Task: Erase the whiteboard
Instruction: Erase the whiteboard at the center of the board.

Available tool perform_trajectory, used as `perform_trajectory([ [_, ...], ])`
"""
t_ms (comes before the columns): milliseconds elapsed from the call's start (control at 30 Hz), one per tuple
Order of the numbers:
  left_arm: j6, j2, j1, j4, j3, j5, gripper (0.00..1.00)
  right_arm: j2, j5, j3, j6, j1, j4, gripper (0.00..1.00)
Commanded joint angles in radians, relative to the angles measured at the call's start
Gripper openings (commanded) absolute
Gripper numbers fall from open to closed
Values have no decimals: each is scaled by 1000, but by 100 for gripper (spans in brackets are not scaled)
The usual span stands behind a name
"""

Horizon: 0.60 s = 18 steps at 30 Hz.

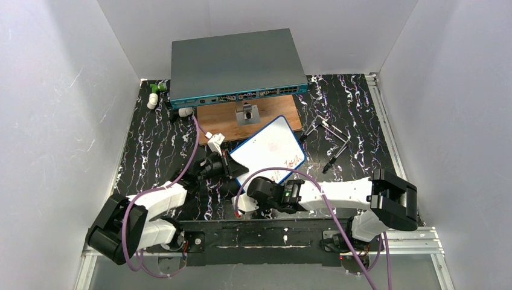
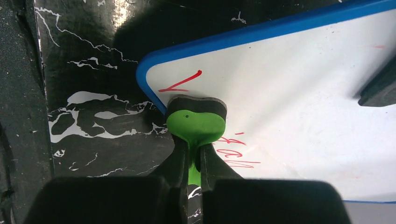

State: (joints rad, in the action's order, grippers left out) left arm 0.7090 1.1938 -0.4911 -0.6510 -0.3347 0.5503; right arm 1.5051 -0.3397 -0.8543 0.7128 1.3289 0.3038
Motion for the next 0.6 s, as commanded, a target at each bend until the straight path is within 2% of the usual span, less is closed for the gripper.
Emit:
perform_trajectory([
  [0, 24, 4, -4, 7, 15, 30, 0, -14, -25, -74, 9, -3, 43, 1],
  [133, 28, 5, -3, 4, 15, 27, 0, 16, 10, -147, 1, 33, 84, 1],
  [333, 35, 8, -3, -7, 13, 31, 0, 99, -16, -201, -8, 74, 95, 1],
  [567, 26, -3, -3, -1, 18, 35, 0, 120, -30, -151, -2, 73, 124, 1],
])
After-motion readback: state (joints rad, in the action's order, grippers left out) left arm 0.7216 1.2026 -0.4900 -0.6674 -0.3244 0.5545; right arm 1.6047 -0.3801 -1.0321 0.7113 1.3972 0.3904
